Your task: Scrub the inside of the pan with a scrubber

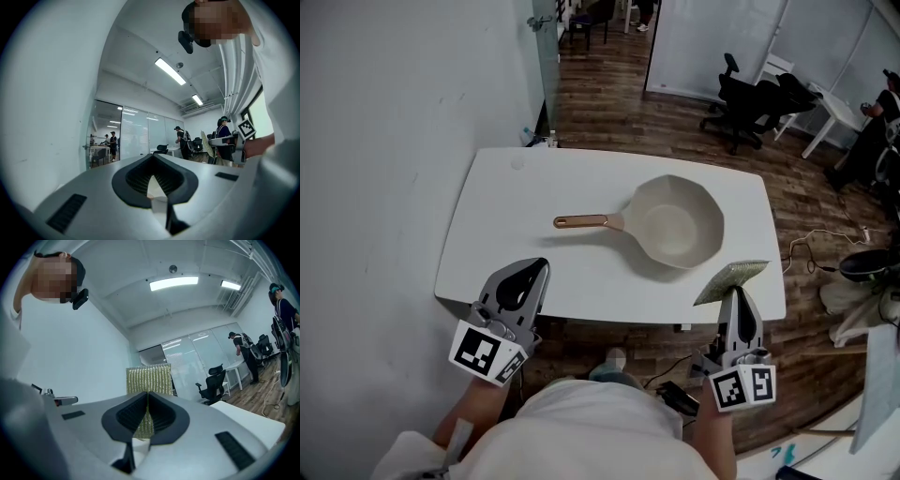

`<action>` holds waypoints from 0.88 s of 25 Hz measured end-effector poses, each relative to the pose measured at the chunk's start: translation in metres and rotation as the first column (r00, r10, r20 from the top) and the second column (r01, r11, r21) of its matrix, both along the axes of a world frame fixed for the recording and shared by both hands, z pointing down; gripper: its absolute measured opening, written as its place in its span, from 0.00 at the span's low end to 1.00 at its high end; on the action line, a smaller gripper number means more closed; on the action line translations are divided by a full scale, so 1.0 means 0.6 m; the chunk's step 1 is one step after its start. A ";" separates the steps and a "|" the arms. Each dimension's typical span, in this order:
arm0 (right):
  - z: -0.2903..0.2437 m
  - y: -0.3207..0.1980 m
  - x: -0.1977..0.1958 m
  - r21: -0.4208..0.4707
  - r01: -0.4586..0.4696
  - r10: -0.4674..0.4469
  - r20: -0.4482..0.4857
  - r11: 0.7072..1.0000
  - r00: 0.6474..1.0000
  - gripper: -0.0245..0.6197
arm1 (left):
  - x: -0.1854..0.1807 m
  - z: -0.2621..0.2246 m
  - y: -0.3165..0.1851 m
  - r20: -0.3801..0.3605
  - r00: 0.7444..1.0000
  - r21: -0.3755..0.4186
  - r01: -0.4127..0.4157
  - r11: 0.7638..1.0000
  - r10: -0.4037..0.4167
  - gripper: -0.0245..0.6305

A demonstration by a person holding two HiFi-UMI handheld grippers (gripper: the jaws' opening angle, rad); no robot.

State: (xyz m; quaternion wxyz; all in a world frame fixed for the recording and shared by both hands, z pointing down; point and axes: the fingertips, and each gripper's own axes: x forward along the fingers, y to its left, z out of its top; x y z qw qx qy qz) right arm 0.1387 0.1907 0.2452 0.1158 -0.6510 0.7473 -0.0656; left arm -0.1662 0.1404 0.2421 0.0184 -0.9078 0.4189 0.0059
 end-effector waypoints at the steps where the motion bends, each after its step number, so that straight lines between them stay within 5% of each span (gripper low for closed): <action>1: -0.001 -0.008 0.004 0.001 0.008 -0.008 0.001 1.000 1.000 0.08 | 0.003 -0.001 -0.005 -0.003 1.000 0.001 0.008 1.000 -0.008 0.06; 22: -0.001 -0.129 0.085 0.013 0.174 -0.174 0.012 0.985 0.985 0.08 | 0.101 -0.011 -0.054 -0.015 0.991 0.013 0.136 0.991 -0.135 0.06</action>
